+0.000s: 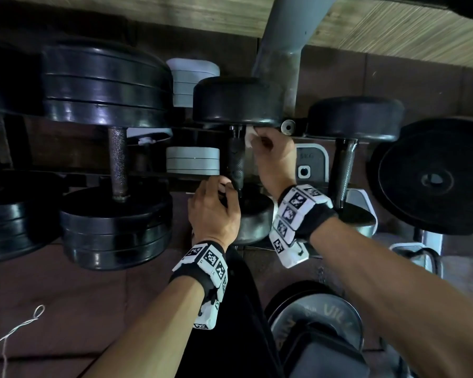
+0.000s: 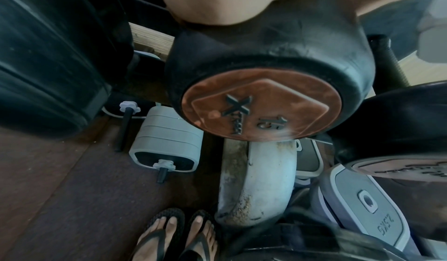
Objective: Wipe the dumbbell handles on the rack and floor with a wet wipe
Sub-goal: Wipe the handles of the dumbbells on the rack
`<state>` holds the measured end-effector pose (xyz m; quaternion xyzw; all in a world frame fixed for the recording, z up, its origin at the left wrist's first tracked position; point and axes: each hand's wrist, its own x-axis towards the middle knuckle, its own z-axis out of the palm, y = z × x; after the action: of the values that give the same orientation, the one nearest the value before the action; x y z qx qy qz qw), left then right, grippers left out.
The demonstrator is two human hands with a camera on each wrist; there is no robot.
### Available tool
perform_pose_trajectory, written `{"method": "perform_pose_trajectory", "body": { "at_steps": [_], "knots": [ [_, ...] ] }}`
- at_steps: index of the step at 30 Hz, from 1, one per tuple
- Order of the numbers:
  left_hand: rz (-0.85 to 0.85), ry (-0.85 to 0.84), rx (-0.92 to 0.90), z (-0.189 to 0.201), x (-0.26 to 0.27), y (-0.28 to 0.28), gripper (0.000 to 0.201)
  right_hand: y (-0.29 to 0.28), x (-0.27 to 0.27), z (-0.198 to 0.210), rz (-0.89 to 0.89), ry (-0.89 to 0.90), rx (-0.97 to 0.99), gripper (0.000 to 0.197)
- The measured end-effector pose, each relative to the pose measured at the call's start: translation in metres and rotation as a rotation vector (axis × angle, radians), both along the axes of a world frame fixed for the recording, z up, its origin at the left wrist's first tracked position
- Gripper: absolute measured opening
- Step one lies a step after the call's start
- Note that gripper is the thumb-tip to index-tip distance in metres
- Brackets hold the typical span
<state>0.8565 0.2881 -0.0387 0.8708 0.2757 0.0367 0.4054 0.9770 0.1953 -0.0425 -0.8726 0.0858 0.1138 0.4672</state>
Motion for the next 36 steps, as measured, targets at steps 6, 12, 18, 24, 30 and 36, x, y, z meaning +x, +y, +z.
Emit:
{"method": "perform_pose_trajectory", "body": {
  "at_steps": [6, 12, 18, 24, 30, 36],
  "knots": [
    [-0.008, -0.004, -0.006, -0.001, 0.001, 0.0, 0.026, 0.015, -0.017, 0.003, 0.097, -0.338, -0.115, 0.004],
    [-0.01, -0.019, -0.022, -0.001, 0.001, -0.001, 0.026, 0.009, -0.012, 0.002, 0.334, -0.406, -0.152, 0.016],
    [-0.025, -0.01, -0.015, -0.001, 0.0, 0.003, 0.028, 0.025, -0.026, 0.003, 0.288, -0.324, -0.154, 0.014],
    [-0.029, -0.02, -0.043, 0.001, 0.0, 0.002, 0.023, 0.0, -0.013, 0.002, -0.184, 0.049, -0.008, 0.019],
    [-0.028, 0.001, -0.055, -0.002, -0.001, 0.004, 0.024, 0.019, 0.018, -0.005, -0.053, 0.35, 0.063, 0.017],
    [-0.044, 0.018, -0.063, -0.003, -0.002, 0.005, 0.022, 0.015, 0.011, 0.002, -0.096, 0.277, 0.098, 0.016]
  ]
}}
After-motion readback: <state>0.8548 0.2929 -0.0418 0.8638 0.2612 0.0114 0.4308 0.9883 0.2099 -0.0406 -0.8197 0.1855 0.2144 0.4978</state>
